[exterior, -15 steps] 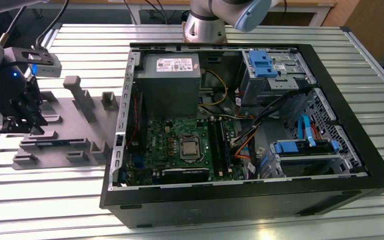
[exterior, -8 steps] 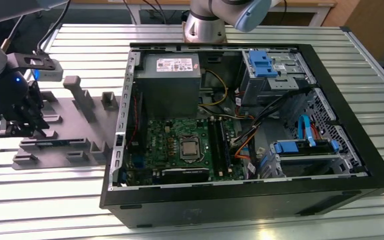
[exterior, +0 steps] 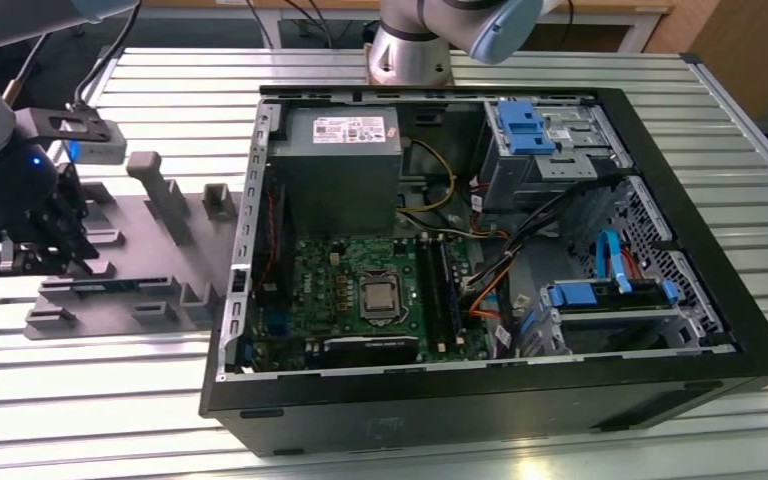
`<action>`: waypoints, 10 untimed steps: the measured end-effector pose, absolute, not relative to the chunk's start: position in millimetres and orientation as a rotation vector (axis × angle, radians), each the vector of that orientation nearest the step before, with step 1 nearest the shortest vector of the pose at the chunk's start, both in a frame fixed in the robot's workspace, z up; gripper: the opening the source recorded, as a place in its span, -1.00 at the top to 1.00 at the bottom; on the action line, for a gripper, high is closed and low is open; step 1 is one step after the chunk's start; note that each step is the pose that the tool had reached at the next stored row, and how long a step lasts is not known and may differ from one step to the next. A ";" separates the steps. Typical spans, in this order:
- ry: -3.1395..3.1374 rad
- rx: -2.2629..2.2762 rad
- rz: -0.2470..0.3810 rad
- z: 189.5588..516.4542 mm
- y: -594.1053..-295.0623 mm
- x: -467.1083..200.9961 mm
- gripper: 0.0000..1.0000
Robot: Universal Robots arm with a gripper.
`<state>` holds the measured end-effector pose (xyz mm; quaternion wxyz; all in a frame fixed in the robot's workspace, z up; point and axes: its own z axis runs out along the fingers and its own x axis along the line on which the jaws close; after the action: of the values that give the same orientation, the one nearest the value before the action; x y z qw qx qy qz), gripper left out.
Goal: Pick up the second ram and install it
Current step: 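Pick up the second ram and move it above second insertion slot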
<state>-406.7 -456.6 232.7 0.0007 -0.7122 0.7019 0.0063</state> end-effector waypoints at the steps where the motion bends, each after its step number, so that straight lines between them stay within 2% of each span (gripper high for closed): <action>1: 2.204 -2.237 0.020 232.3 -456.6 -406.7 0.40; 10: 2.205 -2.237 0.020 226.5 -456.9 -406.8 0.40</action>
<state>-406.8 -456.9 226.5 0.0005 -0.7122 0.7020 0.0064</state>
